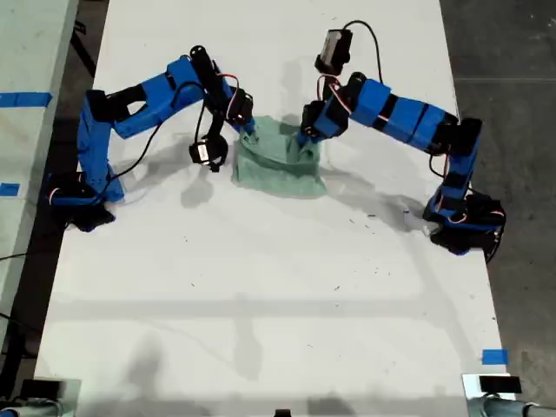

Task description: Fold tshirt

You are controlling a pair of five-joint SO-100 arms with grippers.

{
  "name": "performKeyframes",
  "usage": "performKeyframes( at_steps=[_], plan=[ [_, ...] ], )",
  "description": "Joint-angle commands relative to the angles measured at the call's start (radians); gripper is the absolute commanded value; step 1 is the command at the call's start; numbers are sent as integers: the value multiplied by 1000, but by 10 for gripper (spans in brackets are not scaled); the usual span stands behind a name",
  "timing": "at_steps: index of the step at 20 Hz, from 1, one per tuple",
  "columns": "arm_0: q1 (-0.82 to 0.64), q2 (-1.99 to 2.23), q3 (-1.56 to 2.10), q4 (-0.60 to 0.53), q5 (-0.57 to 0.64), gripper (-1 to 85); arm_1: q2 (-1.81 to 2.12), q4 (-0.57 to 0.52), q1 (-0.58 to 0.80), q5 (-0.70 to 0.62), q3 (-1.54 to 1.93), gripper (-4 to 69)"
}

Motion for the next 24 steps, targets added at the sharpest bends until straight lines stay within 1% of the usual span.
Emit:
performKeyframes(
  at_steps=[1, 2, 4, 7, 8, 9, 10, 11, 12, 13, 14, 15, 18, 19, 20, 21, 22, 23, 24],
  plan=[
    [-75, 41, -31, -40, 2, 345, 84, 0, 100, -3, -12, 424],
    [-114, 67, -20, -40, -5, 357, 89, 15, 132, -15, -21, 406],
    [-192, 123, -11, 6, -2, 363, 135, 71, 193, -17, -3, 363],
    [-259, 264, 118, 77, 11, 368, 307, 66, 265, -31, 192, 310],
    [-264, 336, 221, 64, 12, 368, 387, 49, 281, -32, 288, 293],
    [-258, 430, 362, 11, 12, 354, 477, 17, 291, -32, 400, 286],
    [-244, 529, 517, -48, 12, 317, 575, -34, 299, -32, 525, 285],
    [-225, 638, 676, -104, 5, 263, 678, -74, 301, -21, 646, 249],
    [-198, 752, 838, -152, -6, 182, 770, -97, 293, -12, 758, 213],
    [-163, 867, 986, -184, -51, 51, 856, -100, 282, 18, 854, 155],
    [-117, 985, 1141, -232, -106, 5, 943, -115, 259, 61, 957, 64],
    [-60, 1100, 1281, -281, -170, 1, 1023, -137, 224, 92, 1058, 18],
    [114, 1373, 1644, -413, -357, 1, 1253, -202, 103, 215, 1335, -17],
    [156, 1468, 1764, -468, -383, 1, 1350, -225, 63, 264, 1427, -20],
    [184, 1569, 1873, -486, -423, 1, 1448, -235, 26, 316, 1516, -20],
    [209, 1666, 1947, -468, -463, 1, 1545, -235, -3, 362, 1601, -20],
    [222, 1747, 2002, -445, -477, 1, 1646, -222, -38, 413, 1684, -20],
    [230, 1833, 2054, -417, -489, 1, 1747, -206, -78, 476, 1764, -20],
    [238, 1939, 2121, -416, -506, 1, 1852, -192, -121, 561, 1847, -20]
  ],
)
